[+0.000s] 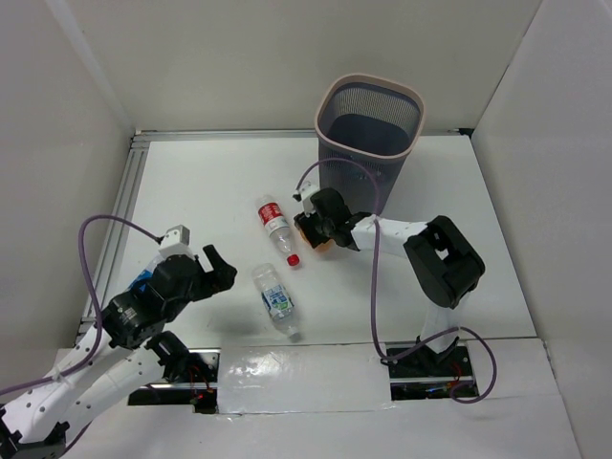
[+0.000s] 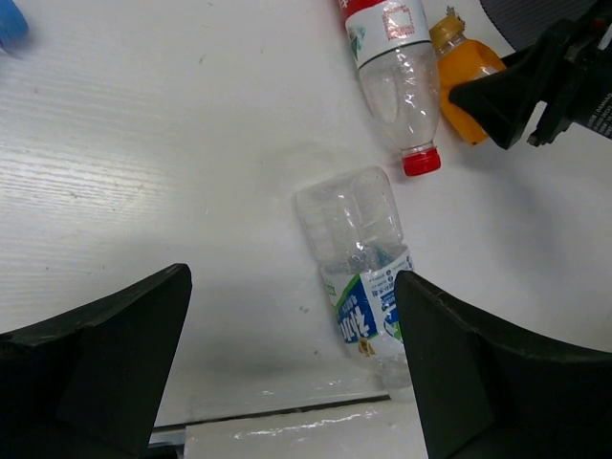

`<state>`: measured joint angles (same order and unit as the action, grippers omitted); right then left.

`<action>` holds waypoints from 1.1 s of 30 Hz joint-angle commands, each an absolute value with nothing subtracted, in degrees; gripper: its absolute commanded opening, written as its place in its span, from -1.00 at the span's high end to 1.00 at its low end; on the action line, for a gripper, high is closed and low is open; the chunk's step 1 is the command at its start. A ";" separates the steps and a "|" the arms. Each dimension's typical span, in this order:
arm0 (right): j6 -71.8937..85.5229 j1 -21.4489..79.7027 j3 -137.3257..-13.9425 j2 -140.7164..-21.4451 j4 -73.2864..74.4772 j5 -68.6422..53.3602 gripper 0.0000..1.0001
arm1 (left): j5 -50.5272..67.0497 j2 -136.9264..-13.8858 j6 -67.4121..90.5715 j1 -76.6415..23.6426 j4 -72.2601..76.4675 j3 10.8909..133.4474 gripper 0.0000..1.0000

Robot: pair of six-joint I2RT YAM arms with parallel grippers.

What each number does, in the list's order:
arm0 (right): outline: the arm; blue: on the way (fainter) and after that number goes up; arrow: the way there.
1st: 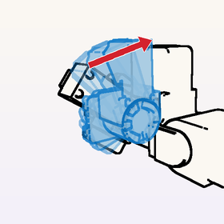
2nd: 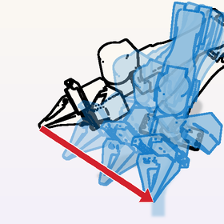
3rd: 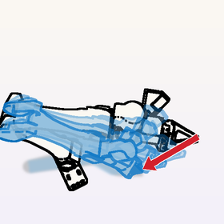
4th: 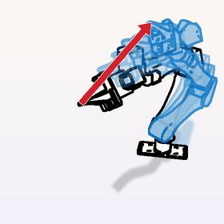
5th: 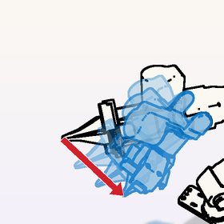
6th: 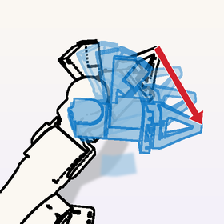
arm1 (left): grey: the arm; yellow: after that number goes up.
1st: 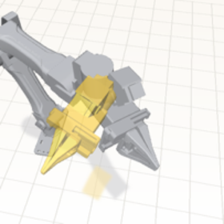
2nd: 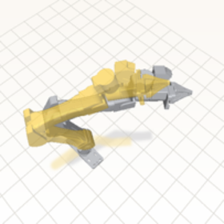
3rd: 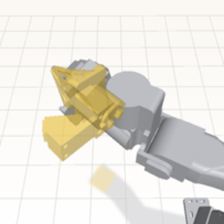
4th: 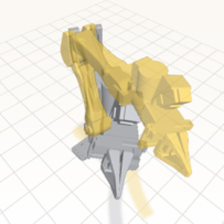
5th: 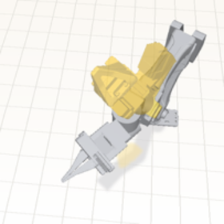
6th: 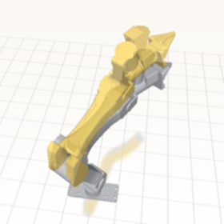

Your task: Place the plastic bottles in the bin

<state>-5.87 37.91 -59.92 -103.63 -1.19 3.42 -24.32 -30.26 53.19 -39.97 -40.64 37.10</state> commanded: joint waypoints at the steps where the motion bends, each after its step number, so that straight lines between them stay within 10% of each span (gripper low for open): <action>1: -8.43 38.93 -61.00 -102.22 0.70 0.80 0.31 | -20.92 -30.14 55.36 -40.25 -39.56 36.83 -1.00; 14: -19.78 49.40 -70.03 -75.94 8.09 -5.02 0.62 | -16.70 -42.97 61.86 -43.51 -30.06 34.63 -1.00; 25: -16.88 26.39 -95.70 -86.82 10.54 2.03 0.53 | -29.79 -59.84 73.55 -59.75 -27.86 40.69 -1.00; 26: -16.88 24.45 -96.32 -87.62 11.33 1.06 0.45 | -29.79 -61.16 74.70 -59.77 -28.47 41.22 -1.00; 30: -16.88 18.38 -98.60 -90.70 15.54 -5.34 -1.00 | -31.11 -66.61 77.86 -60.91 -30.49 42.89 -1.00; 33: -15.03 15.12 -98.00 -90.70 17.84 -10.45 -1.00 | -34.36 -69.25 79.80 -62.05 -32.07 44.38 -1.00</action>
